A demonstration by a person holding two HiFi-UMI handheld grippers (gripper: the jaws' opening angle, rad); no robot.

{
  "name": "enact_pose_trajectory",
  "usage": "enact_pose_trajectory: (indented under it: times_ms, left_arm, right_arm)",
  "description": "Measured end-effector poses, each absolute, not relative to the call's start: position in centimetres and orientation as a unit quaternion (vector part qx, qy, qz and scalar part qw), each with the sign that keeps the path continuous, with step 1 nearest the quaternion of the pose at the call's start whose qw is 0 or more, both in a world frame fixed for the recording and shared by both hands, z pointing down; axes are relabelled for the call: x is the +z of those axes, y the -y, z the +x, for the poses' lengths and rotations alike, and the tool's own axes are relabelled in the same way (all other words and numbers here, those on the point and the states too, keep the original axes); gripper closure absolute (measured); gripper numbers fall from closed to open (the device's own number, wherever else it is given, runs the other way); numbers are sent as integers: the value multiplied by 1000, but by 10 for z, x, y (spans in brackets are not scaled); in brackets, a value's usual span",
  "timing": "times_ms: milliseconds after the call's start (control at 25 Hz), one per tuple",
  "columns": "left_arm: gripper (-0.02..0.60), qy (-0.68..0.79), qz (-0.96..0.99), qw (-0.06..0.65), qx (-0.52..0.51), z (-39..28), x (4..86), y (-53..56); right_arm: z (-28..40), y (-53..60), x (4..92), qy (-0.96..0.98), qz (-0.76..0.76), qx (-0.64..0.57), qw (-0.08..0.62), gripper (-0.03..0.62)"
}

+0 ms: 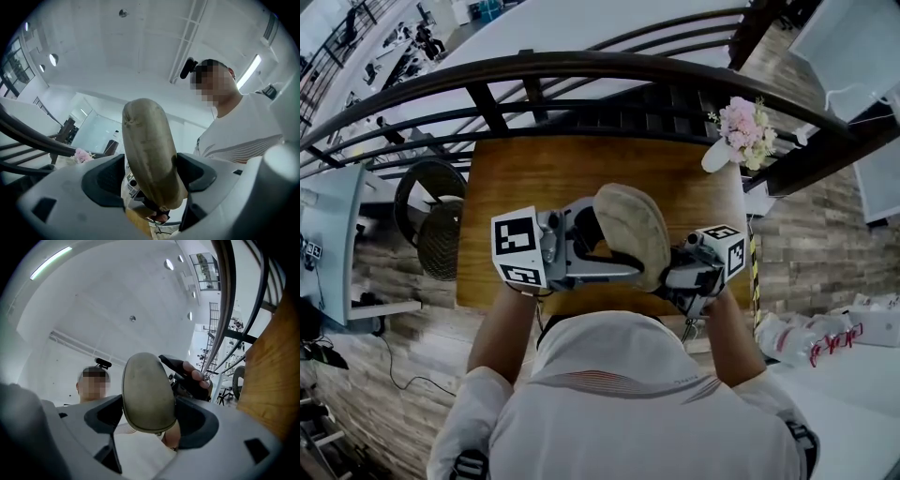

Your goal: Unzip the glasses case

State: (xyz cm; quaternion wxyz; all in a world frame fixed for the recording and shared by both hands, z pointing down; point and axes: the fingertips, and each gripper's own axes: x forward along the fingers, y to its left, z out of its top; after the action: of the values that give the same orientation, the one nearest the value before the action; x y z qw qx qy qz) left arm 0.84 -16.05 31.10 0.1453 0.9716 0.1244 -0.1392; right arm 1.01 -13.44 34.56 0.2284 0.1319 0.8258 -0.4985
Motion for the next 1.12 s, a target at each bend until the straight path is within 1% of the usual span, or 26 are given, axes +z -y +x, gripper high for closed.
enact_pose_trajectory:
  times_ms: [240, 640, 760, 920, 1000, 1080, 1120]
  left_arm:
    - [259, -190, 951, 174, -172, 6, 302, 147]
    - [261, -251, 941, 172, -146, 16, 309, 119]
    - [262, -207, 948, 175, -166, 15, 308, 131]
    - [262, -113, 959, 185, -180, 12, 312, 164]
    - [262, -61, 964, 183, -184, 9, 313, 181]
    - [262, -17, 965, 184, -185, 5, 313, 196]
    - [262, 2, 965, 187, -184, 4, 313, 203]
  right_arm:
    - [3, 124, 352, -834, 154, -495, 190, 195]
    - [-4, 109, 366, -818, 199, -521, 143, 194]
    - [-2, 120, 364, -829, 167, -510, 157, 194]
    - [17, 151, 359, -874, 46, -440, 199, 235]
    - [31, 162, 354, -886, -4, -411, 213, 233]
    - [41, 170, 352, -895, -46, -390, 213, 233]
    - [45, 173, 353, -901, -73, -376, 203, 235]
